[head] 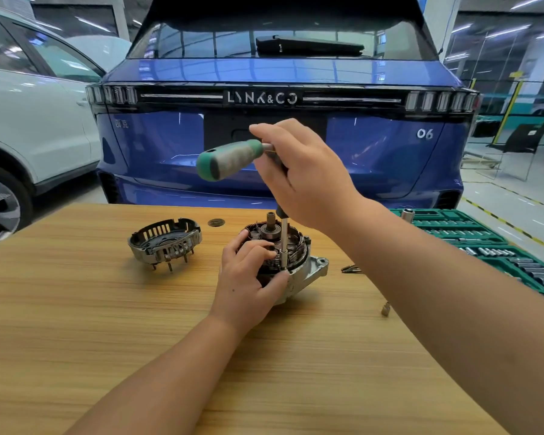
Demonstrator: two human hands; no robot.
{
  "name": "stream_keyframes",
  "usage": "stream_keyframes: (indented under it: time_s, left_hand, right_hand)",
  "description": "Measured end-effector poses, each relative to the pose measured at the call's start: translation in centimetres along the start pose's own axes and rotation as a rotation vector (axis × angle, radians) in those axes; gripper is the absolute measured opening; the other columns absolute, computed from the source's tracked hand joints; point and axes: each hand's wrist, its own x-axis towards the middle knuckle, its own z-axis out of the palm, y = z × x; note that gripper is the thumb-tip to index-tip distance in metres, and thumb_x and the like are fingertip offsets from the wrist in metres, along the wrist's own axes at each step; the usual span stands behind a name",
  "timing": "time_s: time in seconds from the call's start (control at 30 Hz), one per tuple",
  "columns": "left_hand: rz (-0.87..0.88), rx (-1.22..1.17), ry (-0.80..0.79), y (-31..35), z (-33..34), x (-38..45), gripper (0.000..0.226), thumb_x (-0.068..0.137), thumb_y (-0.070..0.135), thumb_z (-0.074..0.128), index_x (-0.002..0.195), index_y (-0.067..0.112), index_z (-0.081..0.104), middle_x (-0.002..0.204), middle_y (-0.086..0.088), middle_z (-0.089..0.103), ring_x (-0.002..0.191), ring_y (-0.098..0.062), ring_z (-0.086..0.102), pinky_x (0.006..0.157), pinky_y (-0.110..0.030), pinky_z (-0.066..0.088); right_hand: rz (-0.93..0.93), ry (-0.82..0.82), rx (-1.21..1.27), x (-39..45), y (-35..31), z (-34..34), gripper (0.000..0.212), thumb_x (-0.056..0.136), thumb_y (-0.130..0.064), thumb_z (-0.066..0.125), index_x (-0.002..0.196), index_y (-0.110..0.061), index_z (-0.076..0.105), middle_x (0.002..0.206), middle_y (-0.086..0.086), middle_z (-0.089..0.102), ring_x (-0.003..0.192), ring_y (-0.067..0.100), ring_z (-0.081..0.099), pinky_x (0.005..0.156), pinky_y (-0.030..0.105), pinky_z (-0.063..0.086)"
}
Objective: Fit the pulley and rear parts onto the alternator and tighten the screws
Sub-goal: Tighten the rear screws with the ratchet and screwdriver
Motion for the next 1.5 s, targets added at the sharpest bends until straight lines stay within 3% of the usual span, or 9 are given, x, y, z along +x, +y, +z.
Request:
stream_keyframes:
  time_s: [0.27,0.53,0.6,0.77,0.93,1.07,1.17,1.33,1.5]
  left_hand:
    - [-0.011,0.003,-0.005,0.1,0.0,0.0,0.021,0.088,0.028,0.075,0.104,0.020,0.065,0.129,0.012,0.059,0.145,-0.011,0.017,0.114,-0.040,0.017]
    - [-0.016,0.000,-0.014,0.1,0.0,0.1,0.021,0.087,0.026,0.075,0.105,0.017,0.067,0.126,0.016,0.056,0.147,-0.014,0.018,0.113,-0.037,0.017]
    - [-0.017,0.003,-0.018,0.1,0.0,0.1,0.021,0.087,0.027,0.075,0.105,0.018,0.067,0.125,0.018,0.054,0.146,-0.013,0.017,0.113,-0.035,0.016]
    - [-0.002,-0.004,-0.018,-0.1,-0.1,0.1,0.022,0.087,0.027,0.075,0.106,0.019,0.067,0.125,0.019,0.054,0.143,-0.006,0.015,0.112,-0.033,0.015]
    - [0.000,-0.022,-0.023,-0.3,-0.2,0.1,0.021,0.087,0.027,0.075,0.105,0.019,0.067,0.125,0.018,0.056,0.143,-0.006,0.016,0.112,-0.033,0.015]
    - [0.004,-0.018,-0.013,-0.3,-0.1,0.1,0.021,0.087,0.026,0.075,0.105,0.019,0.067,0.125,0.018,0.056,0.143,-0.007,0.016,0.112,-0.033,0.015]
    - [0.003,-0.005,-0.010,-0.2,-0.1,0.1,0.023,0.087,0.028,0.075,0.107,0.020,0.066,0.125,0.020,0.053,0.142,-0.004,0.015,0.113,-0.033,0.016]
    - [0.001,0.007,-0.009,-0.1,0.0,0.1,0.024,0.088,0.029,0.074,0.108,0.019,0.067,0.126,0.020,0.052,0.143,-0.005,0.014,0.113,-0.034,0.015]
    - [-0.004,-0.001,0.004,0.0,0.0,0.0,0.023,0.087,0.028,0.075,0.106,0.018,0.067,0.127,0.015,0.057,0.143,-0.007,0.016,0.114,-0.038,0.018]
  right_hand:
    - [0.083,-0.237,0.096,0.5,0.3,-1.6,0.050,0.104,-0.037,0.031,0.147,-0.019,0.049,0.118,-0.005,0.052,0.113,0.022,0.048,0.099,0.039,0.037]
    - [0.370,-0.380,-0.031,4.2,-0.5,-3.1,0.035,0.102,-0.030,0.049,0.079,-0.008,0.065,0.062,0.006,0.062,0.049,0.014,0.045,0.046,0.026,0.034]
    - [0.677,-0.384,0.222,4.8,-0.4,-3.3,0.023,0.100,-0.022,0.053,0.090,-0.006,0.065,0.062,0.003,0.070,0.045,0.008,0.059,0.045,0.017,0.044]
    - [1.113,-0.289,0.971,4.3,0.0,-3.7,0.013,0.099,-0.021,0.052,0.102,-0.012,0.060,0.071,-0.003,0.074,0.073,0.020,0.076,0.087,0.046,0.046]
    - [1.196,-0.077,1.390,3.3,-0.9,-1.7,0.010,0.099,-0.021,0.057,0.098,-0.013,0.063,0.073,-0.004,0.072,0.073,0.017,0.068,0.071,0.036,0.044]
    - [1.023,0.263,1.409,2.0,-1.2,0.1,0.017,0.096,-0.017,0.065,0.081,-0.021,0.058,0.084,0.000,0.069,0.081,0.016,0.063,0.069,0.030,0.051]
    - [0.599,0.345,0.943,0.3,-0.6,0.8,0.006,0.100,-0.014,0.061,0.101,-0.019,0.064,0.089,-0.006,0.072,0.086,0.004,0.068,0.076,0.021,0.055]
    - [0.118,0.214,0.131,-0.6,1.5,0.3,0.022,0.098,-0.005,0.054,0.111,-0.005,0.072,0.114,0.007,0.069,0.110,0.026,0.060,0.097,0.041,0.046]
    - [-0.008,-0.134,0.014,0.3,1.0,-0.5,0.046,0.102,-0.032,0.044,0.139,-0.008,0.056,0.124,0.010,0.060,0.108,0.029,0.056,0.090,0.047,0.046]
